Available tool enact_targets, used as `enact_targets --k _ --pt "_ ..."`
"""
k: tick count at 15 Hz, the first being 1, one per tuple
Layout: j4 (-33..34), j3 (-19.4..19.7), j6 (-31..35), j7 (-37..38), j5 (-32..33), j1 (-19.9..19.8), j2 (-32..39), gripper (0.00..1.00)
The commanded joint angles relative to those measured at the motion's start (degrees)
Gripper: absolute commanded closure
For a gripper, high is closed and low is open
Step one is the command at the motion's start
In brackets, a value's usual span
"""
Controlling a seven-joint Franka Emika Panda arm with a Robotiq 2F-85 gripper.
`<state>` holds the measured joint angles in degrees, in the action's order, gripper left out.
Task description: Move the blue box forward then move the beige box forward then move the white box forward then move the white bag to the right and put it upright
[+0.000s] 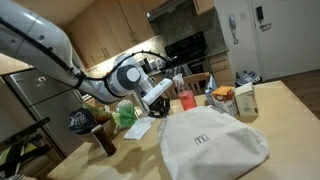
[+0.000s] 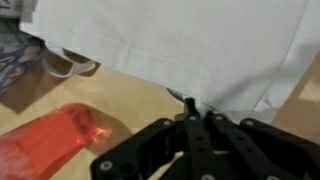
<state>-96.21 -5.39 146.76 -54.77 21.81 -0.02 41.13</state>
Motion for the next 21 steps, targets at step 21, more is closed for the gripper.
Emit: enact_targets --k 21 --pt "-22.73 -48.8 51.3 22.3 32.64 -57.85 -9.44 0.98"
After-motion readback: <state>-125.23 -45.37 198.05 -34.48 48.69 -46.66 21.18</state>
